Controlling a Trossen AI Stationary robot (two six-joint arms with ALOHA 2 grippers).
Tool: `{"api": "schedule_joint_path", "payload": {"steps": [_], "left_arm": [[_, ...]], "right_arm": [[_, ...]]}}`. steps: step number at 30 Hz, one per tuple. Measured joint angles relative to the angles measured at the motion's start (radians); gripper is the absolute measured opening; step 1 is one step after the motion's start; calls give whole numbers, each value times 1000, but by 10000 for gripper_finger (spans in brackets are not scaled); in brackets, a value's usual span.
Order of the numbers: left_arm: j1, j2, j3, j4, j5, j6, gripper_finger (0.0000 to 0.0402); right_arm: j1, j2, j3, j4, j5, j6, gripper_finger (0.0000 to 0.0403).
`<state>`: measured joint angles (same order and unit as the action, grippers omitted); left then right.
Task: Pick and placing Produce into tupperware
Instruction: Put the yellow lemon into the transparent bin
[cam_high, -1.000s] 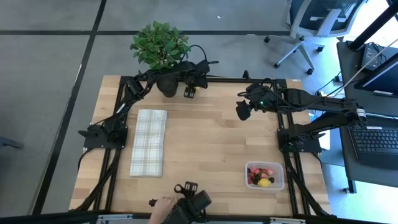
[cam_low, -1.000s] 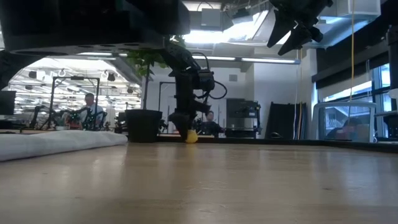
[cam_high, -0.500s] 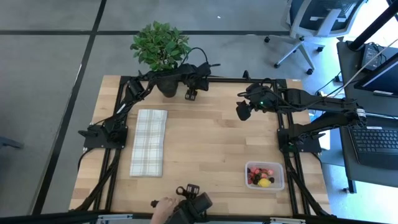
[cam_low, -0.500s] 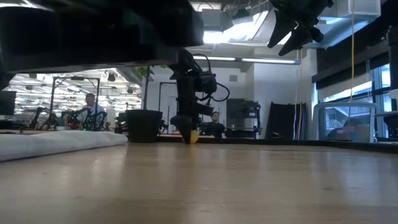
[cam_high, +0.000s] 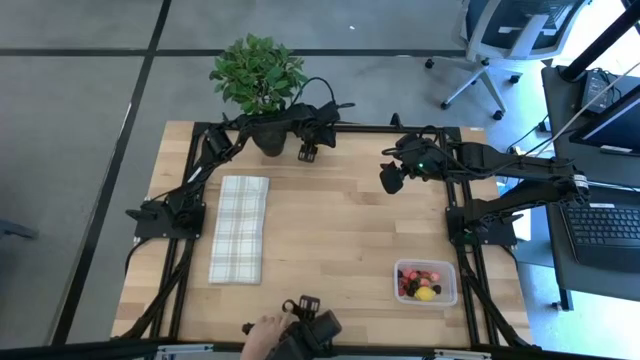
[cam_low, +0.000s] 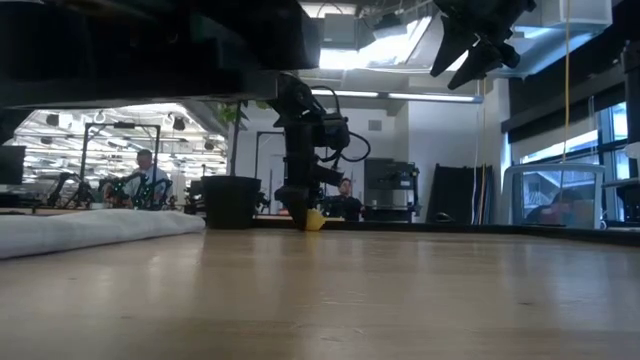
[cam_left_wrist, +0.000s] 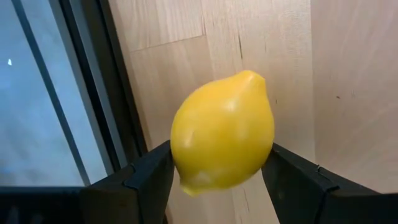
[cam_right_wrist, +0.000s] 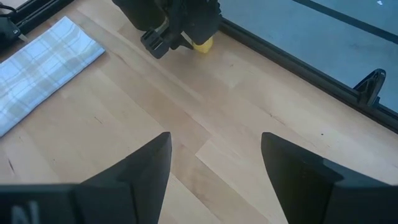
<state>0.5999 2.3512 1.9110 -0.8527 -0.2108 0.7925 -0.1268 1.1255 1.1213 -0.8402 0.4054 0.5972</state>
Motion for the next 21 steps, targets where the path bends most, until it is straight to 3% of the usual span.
{"api": "schedule_joint_path", "payload": {"steps": [21], "left_arm": [[-16, 0, -1, 17, -15, 3, 207]], "right_arm": [[0, 0, 0, 1, 0, 0, 249]]}}
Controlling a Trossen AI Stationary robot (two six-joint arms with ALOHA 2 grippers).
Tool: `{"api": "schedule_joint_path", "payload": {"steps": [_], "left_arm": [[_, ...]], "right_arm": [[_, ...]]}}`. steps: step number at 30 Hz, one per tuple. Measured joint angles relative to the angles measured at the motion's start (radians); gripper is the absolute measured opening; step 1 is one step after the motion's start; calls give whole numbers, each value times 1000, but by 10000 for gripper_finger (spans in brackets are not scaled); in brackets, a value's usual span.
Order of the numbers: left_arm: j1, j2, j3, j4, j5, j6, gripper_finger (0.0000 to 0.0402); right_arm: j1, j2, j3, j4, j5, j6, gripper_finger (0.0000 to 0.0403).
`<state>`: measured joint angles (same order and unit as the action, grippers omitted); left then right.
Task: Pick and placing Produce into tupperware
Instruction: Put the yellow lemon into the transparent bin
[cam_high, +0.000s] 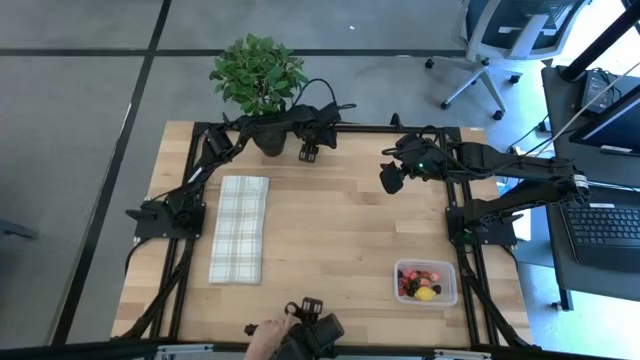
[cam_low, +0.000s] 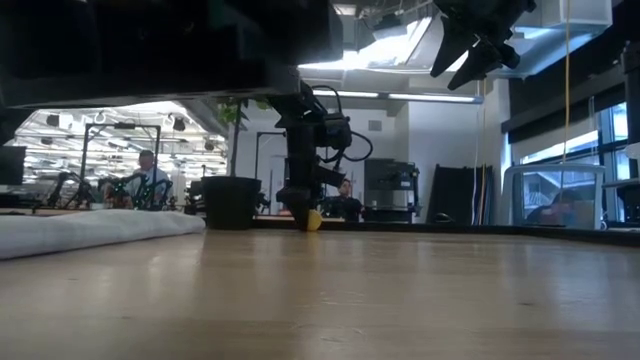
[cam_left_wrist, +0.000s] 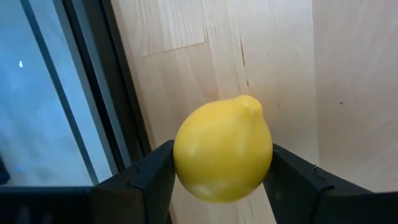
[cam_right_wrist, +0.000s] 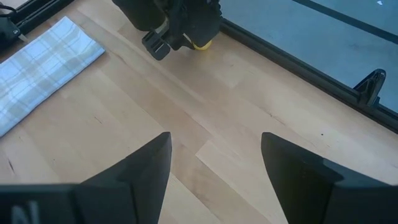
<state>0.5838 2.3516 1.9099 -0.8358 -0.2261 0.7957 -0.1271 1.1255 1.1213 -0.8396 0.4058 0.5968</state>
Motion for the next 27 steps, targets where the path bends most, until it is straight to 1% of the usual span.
{"api": "schedule_joint_path", "payload": {"steps": [21, 25, 27], "left_arm": [[-11, -3, 0, 22, 1, -3, 197], [-26, -38, 0, 7, 15, -4, 197], [-36, -69, 0, 12, 40, -4, 197]], "right_arm": [[0, 0, 0, 1, 0, 0, 249], [0, 0, 0, 1, 0, 0, 249], [0, 0, 0, 3, 0, 0, 249]]}}
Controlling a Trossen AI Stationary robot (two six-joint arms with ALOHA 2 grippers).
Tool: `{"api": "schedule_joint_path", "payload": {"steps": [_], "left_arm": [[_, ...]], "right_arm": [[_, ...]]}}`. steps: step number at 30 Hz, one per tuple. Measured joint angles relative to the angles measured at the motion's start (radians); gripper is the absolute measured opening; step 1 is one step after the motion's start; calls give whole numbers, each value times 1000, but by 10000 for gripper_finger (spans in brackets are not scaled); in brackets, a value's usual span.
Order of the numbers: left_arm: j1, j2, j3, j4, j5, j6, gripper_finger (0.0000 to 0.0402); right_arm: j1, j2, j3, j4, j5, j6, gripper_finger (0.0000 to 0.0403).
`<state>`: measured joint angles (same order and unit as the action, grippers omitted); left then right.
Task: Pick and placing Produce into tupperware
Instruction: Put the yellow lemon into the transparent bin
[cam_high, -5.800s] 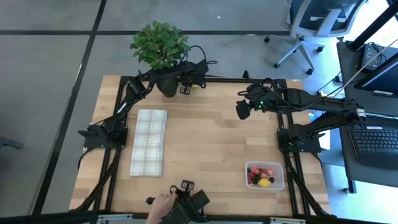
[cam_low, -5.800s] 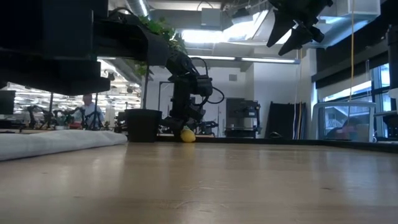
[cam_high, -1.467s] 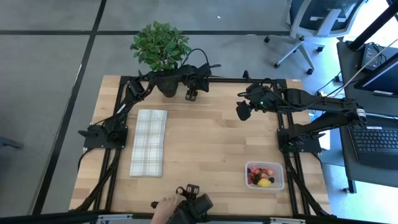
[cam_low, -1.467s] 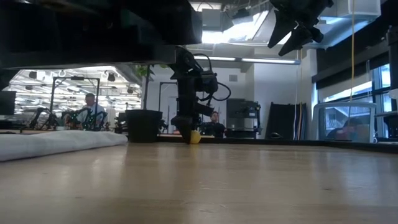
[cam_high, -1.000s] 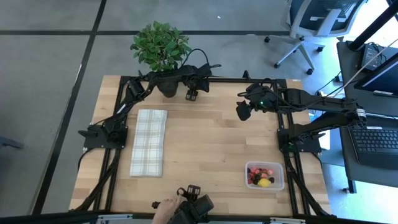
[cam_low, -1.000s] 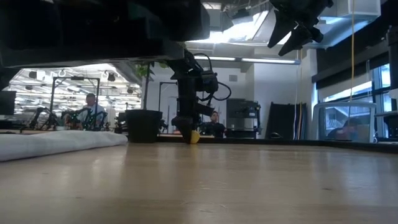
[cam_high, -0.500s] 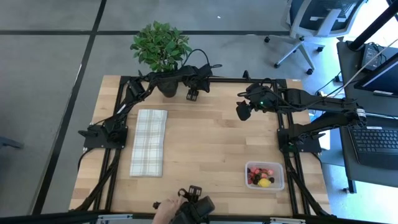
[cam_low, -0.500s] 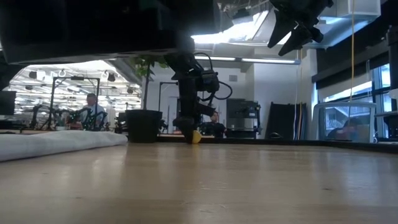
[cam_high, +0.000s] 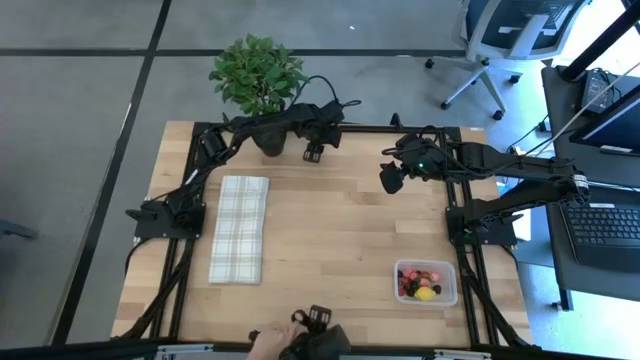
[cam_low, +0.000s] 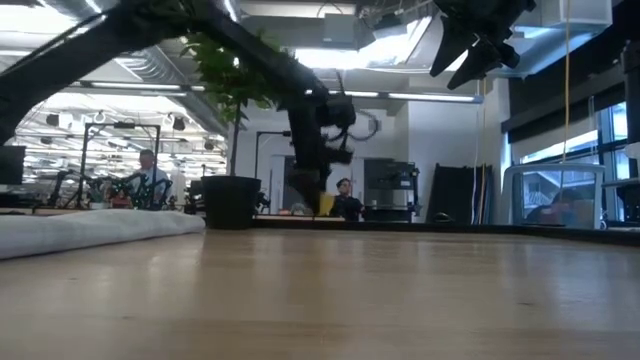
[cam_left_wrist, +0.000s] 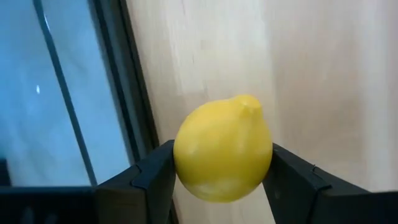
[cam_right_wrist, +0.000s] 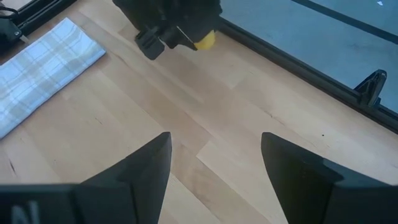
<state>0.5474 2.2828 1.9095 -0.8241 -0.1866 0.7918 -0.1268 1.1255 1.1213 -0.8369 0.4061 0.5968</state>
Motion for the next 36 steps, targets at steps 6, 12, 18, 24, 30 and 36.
{"api": "schedule_joint_path", "payload": {"steps": [6, 12, 18, 24, 30, 36], "left_arm": [[-58, -106, 0, 40, 69, -6, 197], [-125, -213, 1, 60, 120, -47, 197], [-197, -308, 1, 77, 131, -66, 199], [-265, -380, 1, 74, 128, -96, 198], [-304, -423, 1, 63, 77, -110, 199], [-328, -445, 1, 47, 52, -126, 200]], "right_arm": [[0, 0, 0, 9, 0, 21, 249], [0, 0, 0, 16, -23, 180, 249], [0, 0, 0, 176, -183, 272, 249], [20, 0, 0, 422, -198, 187, 249], [41, -1, 0, 512, -199, 154, 249], [41, 0, 0, 514, -198, 153, 249]]}}
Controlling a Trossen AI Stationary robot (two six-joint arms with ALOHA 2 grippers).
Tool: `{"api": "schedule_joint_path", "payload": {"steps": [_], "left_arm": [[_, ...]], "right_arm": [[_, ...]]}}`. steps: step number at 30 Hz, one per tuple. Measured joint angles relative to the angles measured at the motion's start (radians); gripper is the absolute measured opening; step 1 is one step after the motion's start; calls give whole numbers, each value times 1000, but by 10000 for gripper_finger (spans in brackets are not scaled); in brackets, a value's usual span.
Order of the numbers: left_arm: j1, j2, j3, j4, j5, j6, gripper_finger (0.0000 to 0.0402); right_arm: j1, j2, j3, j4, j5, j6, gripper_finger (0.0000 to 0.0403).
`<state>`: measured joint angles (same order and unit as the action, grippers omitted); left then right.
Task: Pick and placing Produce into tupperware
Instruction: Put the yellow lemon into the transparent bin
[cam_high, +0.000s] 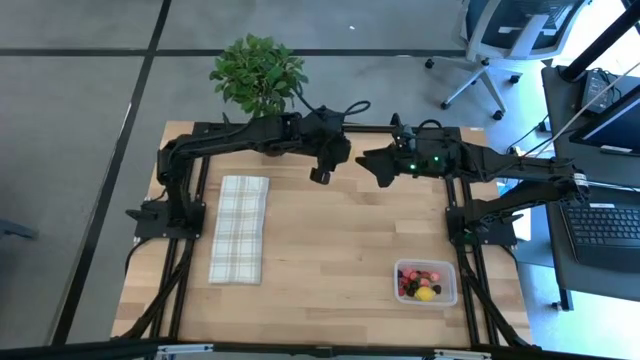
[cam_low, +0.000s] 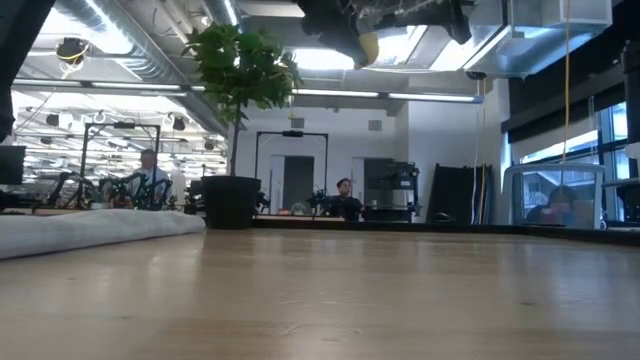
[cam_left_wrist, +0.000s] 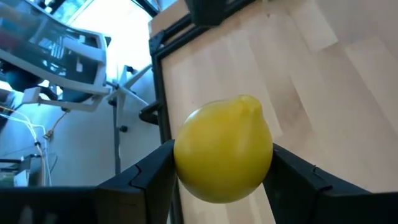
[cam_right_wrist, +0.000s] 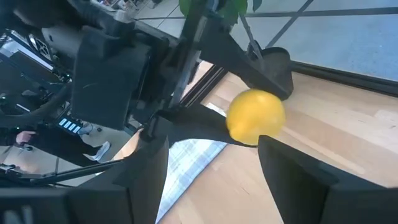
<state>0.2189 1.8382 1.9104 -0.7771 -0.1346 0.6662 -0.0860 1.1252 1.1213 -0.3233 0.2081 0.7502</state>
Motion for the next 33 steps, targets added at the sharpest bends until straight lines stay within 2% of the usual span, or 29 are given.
{"api": "schedule_joint_path", "payload": {"steps": [8, 13, 18, 26, 33], "left_arm": [[-12, -8, 1, -1, -10, -5, 199], [-12, -8, 1, 5, -12, -6, 200], [-12, -8, 1, 11, -16, -5, 199], [-12, -8, 1, 12, -36, -6, 198], [-13, -8, 1, 13, -36, -11, 203]], "right_arm": [[0, 0, 0, -9, 1, -80, 260], [10, 0, 0, -8, -5, -174, 318], [24, 0, 0, -7, 31, -184, 367], [24, 4, 0, 16, 44, -64, 374], [24, 69, 0, 8, 184, -56, 374]]}}
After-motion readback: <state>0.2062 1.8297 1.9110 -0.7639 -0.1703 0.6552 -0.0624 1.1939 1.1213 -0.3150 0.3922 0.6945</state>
